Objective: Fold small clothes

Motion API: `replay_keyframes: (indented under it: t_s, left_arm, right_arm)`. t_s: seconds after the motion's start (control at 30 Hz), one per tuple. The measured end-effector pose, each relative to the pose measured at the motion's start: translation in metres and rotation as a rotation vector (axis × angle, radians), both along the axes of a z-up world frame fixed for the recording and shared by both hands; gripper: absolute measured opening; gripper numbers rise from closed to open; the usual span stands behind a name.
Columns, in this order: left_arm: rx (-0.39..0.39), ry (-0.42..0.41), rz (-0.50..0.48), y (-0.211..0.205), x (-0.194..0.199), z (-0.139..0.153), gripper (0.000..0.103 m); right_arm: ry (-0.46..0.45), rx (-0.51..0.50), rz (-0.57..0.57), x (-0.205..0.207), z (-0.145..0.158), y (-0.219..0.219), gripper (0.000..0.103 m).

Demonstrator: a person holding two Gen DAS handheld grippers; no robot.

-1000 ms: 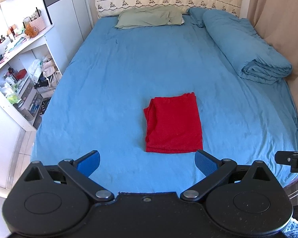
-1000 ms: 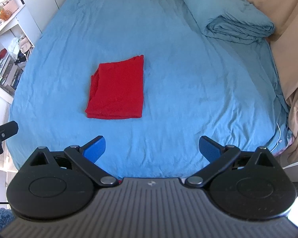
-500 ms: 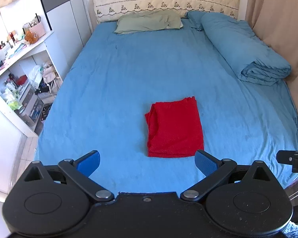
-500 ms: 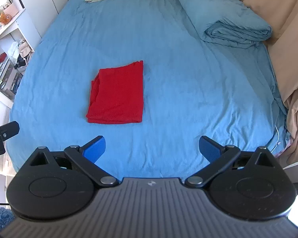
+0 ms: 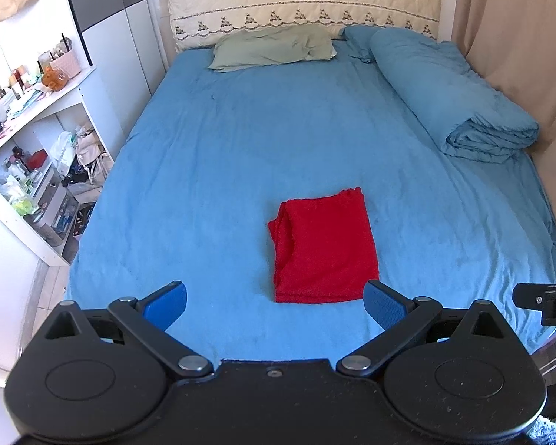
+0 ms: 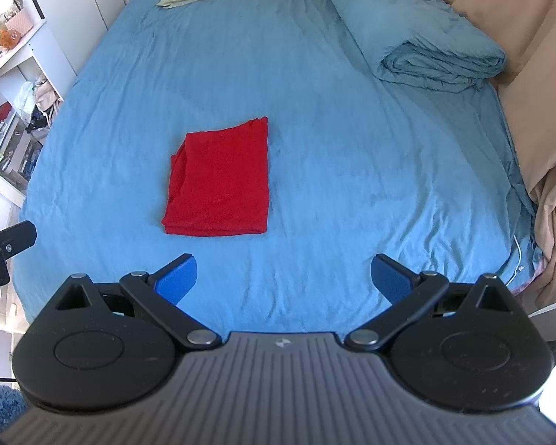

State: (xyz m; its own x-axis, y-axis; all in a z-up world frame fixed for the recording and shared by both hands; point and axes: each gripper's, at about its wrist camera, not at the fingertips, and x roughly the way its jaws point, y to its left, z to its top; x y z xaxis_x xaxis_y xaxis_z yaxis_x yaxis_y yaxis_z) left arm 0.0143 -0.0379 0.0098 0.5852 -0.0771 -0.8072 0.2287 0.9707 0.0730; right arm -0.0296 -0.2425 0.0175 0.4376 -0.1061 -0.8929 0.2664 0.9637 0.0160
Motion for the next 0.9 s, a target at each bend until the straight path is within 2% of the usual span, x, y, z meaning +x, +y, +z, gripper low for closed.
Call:
replay_keyframes:
  t_s: [0.9]
  left_arm:
    - [-0.003,-0.002,-0.012,0.0037,0.0057,-0.0011,0.103]
  right_arm:
    - [-0.018,-0.004,-0.007,0.0025,0.0027,0.0027,0.103]
